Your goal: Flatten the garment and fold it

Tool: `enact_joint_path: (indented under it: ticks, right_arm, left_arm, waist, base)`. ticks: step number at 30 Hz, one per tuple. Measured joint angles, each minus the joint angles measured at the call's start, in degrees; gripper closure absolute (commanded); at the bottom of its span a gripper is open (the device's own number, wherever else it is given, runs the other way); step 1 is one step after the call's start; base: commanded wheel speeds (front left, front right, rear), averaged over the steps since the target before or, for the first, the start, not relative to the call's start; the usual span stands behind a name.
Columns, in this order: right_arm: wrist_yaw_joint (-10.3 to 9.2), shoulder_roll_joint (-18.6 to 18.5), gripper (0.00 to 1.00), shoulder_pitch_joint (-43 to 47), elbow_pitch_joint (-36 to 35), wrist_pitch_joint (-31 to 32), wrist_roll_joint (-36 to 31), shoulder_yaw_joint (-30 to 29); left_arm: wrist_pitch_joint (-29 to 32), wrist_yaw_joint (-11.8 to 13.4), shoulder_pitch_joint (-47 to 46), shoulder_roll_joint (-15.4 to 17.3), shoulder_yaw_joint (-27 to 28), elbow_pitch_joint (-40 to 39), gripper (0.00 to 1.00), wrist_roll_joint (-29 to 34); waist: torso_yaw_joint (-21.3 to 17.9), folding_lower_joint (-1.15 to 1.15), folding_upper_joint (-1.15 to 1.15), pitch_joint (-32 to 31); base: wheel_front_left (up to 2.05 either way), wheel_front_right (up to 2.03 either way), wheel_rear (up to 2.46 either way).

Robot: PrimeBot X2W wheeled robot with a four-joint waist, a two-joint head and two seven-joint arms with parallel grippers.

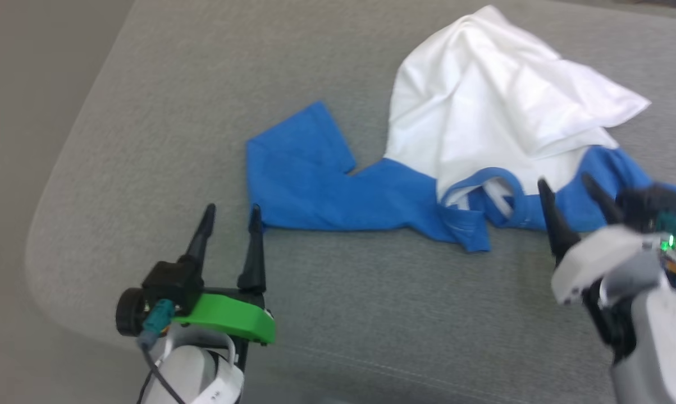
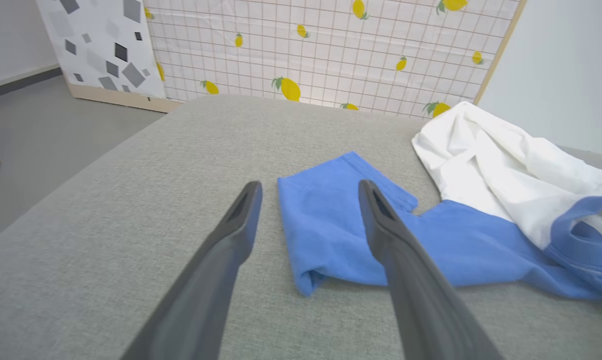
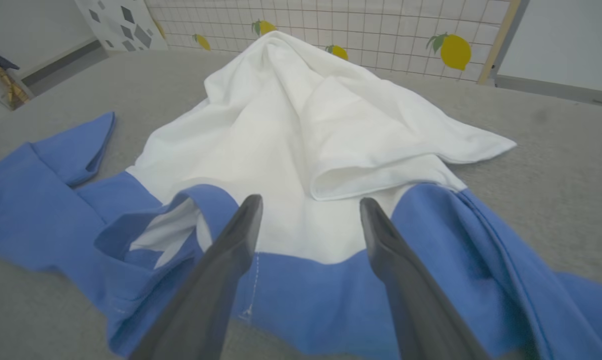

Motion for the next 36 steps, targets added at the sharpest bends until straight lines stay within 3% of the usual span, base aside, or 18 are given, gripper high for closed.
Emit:
enact_joint_path:
  ticks: [4,8,14,20,25,26,27,30,36]
  right_arm:
    - [0.0,4.6,0.0,9.2,-8.14,0.69,-1.75,-3.35]
    - [0.0,6.41,0.0,13.93,-13.04,2.57,-2.19,-4.77]
    - [0.0,7.04,0.0,14.76,-16.57,4.32,-2.01,-3.19]
    - [0.0,7.19,0.0,14.05,-16.91,4.72,-1.25,-1.15]
    - [0.0,7.23,0.0,13.31,-16.67,4.72,0.04,-0.12]
    - [0.0,7.24,0.0,13.31,-16.47,4.71,0.13,-0.12]
    - [0.0,7.23,0.0,13.31,-16.28,4.66,0.26,-0.14]
    - [0.0,7.24,0.0,13.31,-15.92,4.39,0.35,-0.14]
    - [0.0,7.24,0.0,13.37,-15.61,4.32,0.48,-1.16]
  left_arm:
    - [0.0,-1.15,-0.51,0.01,-1.88,3.45,0.0,1.27]
    - [3.02,-1.01,-4.41,0.01,-2.91,8.61,0.0,2.5]
    - [15.79,1.37,-15.63,0.66,-2.5,19.58,0.0,3.54]
    - [28.95,3.15,-23.19,3.81,-2.93,29.7,0.0,5.54]
    - [36.46,2.89,-27.08,5.27,-2.91,33.44,0.01,5.98]
    - [37.66,2.5,-27.7,5.45,-2.97,33.75,0.15,5.92]
    - [38.62,1.98,-28.21,5.7,-3.1,33.82,0.98,5.91]
    - [38.3,1.66,-28.61,5.8,-2.78,33.03,1.0,5.33]
    - [27.49,4.77,-23.58,5.6,1.26,28.37,1.0,1.94]
  waist:
    - [-3.38,0.0,0.0,-2.21]
    - [-6.46,0.0,0.0,-3.49]
    - [-10.49,0.0,0.0,-3.64]
    - [-12.99,0.0,0.0,-1.6]
    - [-14.53,0.0,0.0,0.31]
    - [-14.81,0.0,0.0,0.64]
    - [-15.05,0.0,0.0,0.93]
    - [-15.52,0.0,0.0,1.41]
    - [-15.04,0.0,0.0,0.26]
  base:
    - [0.0,0.0,0.0]
    - [0.0,0.0,0.0]
    - [0.0,0.0,0.0]
    - [0.0,0.0,0.0]
    - [0.0,0.0,0.0]
    - [0.0,0.0,0.0]
    - [0.0,0.0,0.0]
    - [0.0,0.0,0.0]
    - [0.0,0.0,0.0]
